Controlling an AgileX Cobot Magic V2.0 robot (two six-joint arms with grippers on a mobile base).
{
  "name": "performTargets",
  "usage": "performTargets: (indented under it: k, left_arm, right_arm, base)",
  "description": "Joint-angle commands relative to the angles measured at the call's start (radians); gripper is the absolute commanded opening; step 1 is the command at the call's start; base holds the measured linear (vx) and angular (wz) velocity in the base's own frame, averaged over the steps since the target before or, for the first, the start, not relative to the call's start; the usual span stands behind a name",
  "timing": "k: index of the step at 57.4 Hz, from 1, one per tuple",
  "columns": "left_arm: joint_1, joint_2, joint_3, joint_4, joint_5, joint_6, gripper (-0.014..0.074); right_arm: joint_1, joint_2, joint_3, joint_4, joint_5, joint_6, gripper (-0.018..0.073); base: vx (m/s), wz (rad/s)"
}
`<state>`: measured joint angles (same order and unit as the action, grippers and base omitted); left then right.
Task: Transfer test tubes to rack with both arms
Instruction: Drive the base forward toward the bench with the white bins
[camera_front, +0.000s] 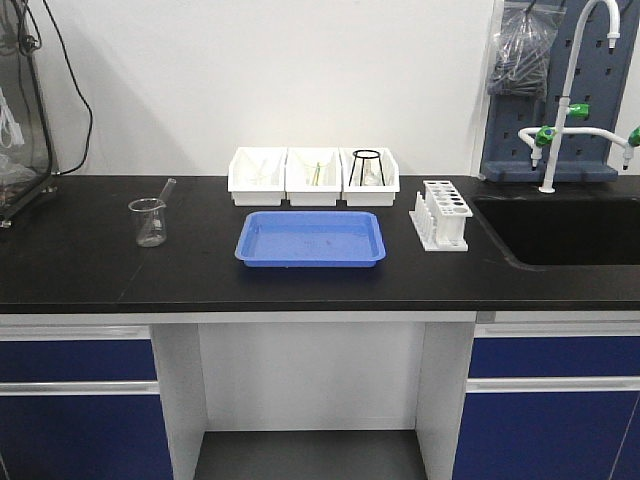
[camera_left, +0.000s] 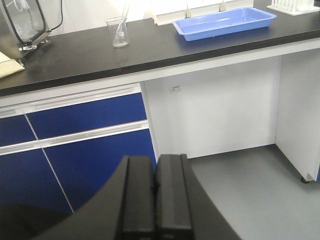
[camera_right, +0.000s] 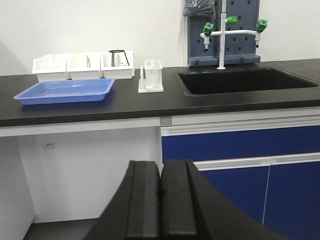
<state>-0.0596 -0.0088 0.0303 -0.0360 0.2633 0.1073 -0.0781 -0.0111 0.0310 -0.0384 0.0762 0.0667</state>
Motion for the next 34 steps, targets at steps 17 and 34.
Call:
performTargets:
  k: [17,34]
  left_arm:
    - [0.001,-0.010,0.027,-0.009,-0.080,-0.008,-0.0015]
    - [0.001,-0.010,0.027,-0.009,-0.080,-0.008,-0.0015]
  right_arm:
    - [-0.004,-0.007,0.011,-0.009,-0.084,-0.005,-0.0007]
    - [-0.004,-0.007,0.011,-0.009,-0.084,-0.005,-0.0007]
  base:
    - [0.00,0.00]
    - [0.00,0.00]
